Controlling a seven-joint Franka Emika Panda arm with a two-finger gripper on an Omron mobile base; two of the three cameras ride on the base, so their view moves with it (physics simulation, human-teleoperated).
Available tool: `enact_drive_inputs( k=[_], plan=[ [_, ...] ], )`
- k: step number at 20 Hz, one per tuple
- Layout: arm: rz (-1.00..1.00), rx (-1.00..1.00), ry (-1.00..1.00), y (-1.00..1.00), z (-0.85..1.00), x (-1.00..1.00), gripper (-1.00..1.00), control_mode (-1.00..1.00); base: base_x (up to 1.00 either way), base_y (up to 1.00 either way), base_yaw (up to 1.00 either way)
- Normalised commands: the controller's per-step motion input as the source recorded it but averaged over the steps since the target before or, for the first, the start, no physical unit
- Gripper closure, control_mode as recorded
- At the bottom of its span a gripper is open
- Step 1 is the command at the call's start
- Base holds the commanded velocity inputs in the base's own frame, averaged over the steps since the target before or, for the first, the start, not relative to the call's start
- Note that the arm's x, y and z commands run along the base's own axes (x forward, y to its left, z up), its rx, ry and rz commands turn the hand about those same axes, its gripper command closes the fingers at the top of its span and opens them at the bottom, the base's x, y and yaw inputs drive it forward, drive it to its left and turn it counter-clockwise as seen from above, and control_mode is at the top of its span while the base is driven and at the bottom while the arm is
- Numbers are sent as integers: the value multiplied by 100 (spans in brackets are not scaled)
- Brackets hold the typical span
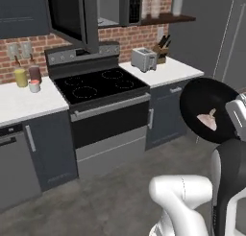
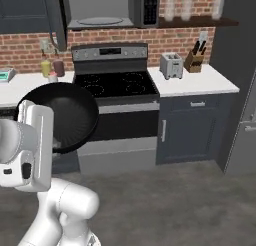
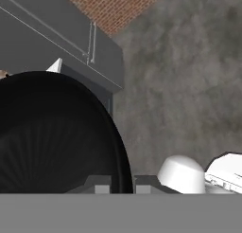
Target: Pick the garlic from the sink and place it in the bowl. Then pick the bowl and place it in the microwave. Then close the microwave door and press the start button.
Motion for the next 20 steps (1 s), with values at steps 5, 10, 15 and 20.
enact_drive_inputs(
  k=[5, 10, 15, 20],
  plan=[
    [0, 0, 0, 0, 0, 0, 100, 100, 39, -100, 40],
    [0, 0, 0, 0, 0, 0, 100, 100, 86, -95, 29],
    [0, 0, 0, 0, 0, 0, 100, 100, 100, -19, 33],
    [0, 0, 0, 0, 0, 0, 100, 100, 87, 0, 48]
  ],
)
